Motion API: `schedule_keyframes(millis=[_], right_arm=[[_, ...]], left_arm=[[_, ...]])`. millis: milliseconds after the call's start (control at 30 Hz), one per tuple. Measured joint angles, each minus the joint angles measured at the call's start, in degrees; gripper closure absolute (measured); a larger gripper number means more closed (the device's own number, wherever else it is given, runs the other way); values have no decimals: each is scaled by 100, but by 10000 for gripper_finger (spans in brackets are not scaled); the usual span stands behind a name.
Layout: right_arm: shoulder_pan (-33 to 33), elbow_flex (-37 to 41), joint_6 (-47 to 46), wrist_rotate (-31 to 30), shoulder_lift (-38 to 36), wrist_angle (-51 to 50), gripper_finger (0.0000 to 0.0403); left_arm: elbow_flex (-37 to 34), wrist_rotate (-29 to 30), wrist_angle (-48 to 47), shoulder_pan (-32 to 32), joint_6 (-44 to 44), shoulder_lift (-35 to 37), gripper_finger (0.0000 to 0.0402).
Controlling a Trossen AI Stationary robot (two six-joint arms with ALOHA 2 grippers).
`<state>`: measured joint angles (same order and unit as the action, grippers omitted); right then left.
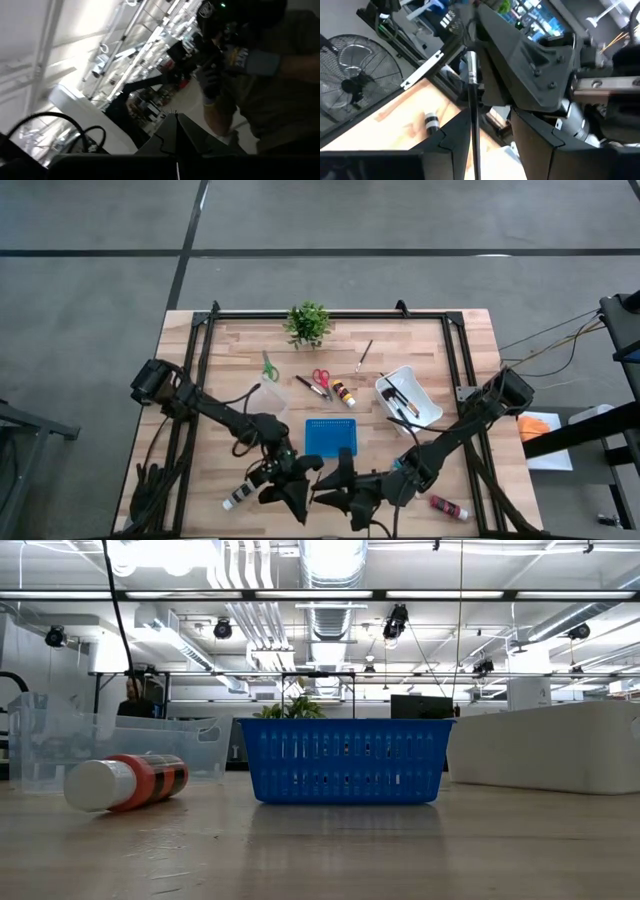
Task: Pick & Place Paint Supplies
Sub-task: Put the eyelash brush in the white bin
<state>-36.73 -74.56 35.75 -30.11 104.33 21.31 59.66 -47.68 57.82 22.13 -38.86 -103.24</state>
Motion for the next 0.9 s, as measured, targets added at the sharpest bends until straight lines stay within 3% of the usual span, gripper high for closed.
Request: schedule_keyframes(millis=[300, 567, 900], right_arm=[[24, 2, -181, 11, -36, -123, 261], [-91, 2, -358, -249, -243, -430, 261], [-129, 8, -651, -270, -270, -510, 261]], left_arm=[[116, 12, -397, 2, -319, 7, 399], [114, 711, -391, 26, -466, 33, 399], [110, 791, -555, 28, -925, 37, 399]])
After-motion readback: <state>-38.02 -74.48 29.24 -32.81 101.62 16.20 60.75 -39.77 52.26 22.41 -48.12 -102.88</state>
